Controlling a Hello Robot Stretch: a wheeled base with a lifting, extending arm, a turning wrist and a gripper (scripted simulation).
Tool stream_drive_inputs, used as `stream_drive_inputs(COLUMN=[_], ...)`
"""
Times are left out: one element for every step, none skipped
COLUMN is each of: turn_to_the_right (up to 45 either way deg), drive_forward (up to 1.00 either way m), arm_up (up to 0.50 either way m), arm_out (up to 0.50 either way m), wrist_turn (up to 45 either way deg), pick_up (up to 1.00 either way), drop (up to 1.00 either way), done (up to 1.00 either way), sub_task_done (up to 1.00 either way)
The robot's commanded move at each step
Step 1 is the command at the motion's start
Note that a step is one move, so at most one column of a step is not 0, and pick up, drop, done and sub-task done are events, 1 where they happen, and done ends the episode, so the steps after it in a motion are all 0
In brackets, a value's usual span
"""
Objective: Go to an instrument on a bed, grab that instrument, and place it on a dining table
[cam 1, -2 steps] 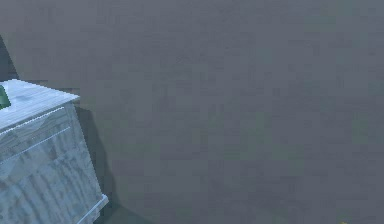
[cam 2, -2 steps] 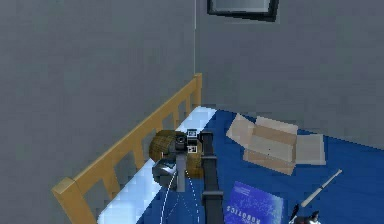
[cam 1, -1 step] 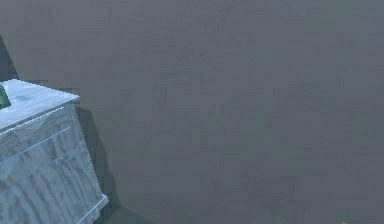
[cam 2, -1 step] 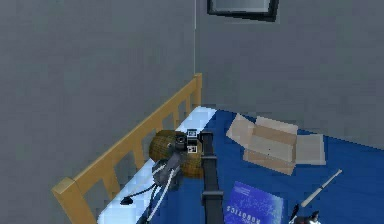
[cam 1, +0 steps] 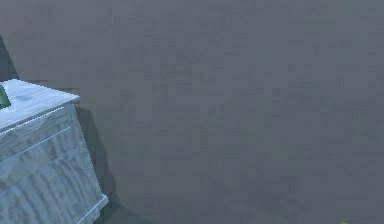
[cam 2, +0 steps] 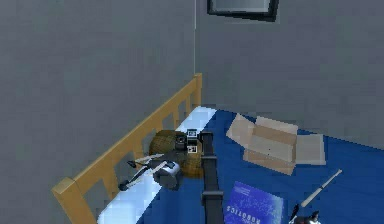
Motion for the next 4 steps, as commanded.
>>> stream_drive_inputs(turn_to_the_right=[0.0,0.0,0.0,0.0], drive_forward=[0.0,0.0,0.0,0.0], arm_up=[0.0,0.0,-0.3,0.0], arm_out=[0.0,0.0,0.0,0.0], wrist_turn=[45.0,27.0,0.0,0.0], pick_up=[0.0,0.0,0.0,1.0], drop=[0.0,0.0,0.0,0.0], done=[0.0,0.0,0.0,0.0], sub_task_done=[0.0,0.0,0.0,0.0])
